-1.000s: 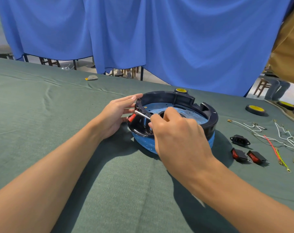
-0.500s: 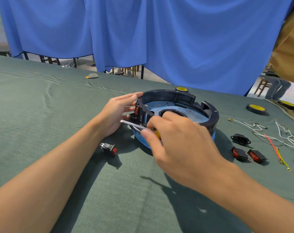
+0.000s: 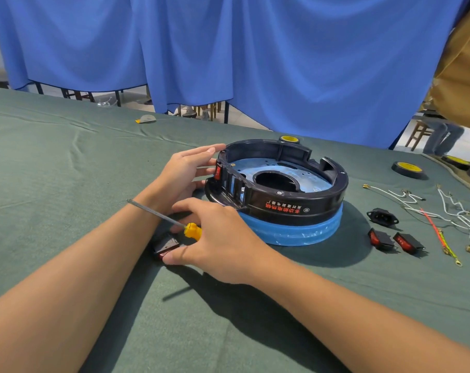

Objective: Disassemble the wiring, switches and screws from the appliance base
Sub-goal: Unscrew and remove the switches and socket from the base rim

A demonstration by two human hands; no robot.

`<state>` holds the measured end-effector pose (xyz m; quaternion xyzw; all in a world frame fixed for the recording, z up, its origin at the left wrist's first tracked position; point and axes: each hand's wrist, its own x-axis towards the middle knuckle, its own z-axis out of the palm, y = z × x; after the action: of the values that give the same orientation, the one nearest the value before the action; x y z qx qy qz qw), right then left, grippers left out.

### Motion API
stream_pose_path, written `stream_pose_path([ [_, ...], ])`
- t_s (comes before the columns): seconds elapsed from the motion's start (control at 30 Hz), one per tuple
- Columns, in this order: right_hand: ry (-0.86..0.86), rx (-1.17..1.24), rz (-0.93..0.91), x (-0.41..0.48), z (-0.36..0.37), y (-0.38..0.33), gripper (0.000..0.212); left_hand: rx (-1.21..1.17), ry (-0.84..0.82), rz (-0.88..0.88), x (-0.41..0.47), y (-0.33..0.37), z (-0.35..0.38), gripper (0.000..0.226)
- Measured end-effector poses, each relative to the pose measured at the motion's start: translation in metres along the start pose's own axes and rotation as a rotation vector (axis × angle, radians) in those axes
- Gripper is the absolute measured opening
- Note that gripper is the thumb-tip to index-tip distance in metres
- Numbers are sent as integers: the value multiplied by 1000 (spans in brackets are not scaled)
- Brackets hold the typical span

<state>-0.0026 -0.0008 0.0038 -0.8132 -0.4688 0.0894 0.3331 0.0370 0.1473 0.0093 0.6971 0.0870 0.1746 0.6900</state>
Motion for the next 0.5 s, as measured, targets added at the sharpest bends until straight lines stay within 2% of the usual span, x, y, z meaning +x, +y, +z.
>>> stream_pose_path([
  [0.13, 6, 19, -31, 0, -5, 4, 57, 18, 2, -2, -1, 1, 0, 28],
  [0.27, -48, -77, -104, -10, -15, 8, 37, 43, 54, 33, -2, -1, 4, 27],
  [0.43, -102, -218, -131, -37, -44, 24, 26, 361, 362, 362, -4, -6, 22, 30],
  [0.5, -83, -228, -119, -52, -60, 34, 23, 420, 425, 456, -8, -5, 29, 34],
])
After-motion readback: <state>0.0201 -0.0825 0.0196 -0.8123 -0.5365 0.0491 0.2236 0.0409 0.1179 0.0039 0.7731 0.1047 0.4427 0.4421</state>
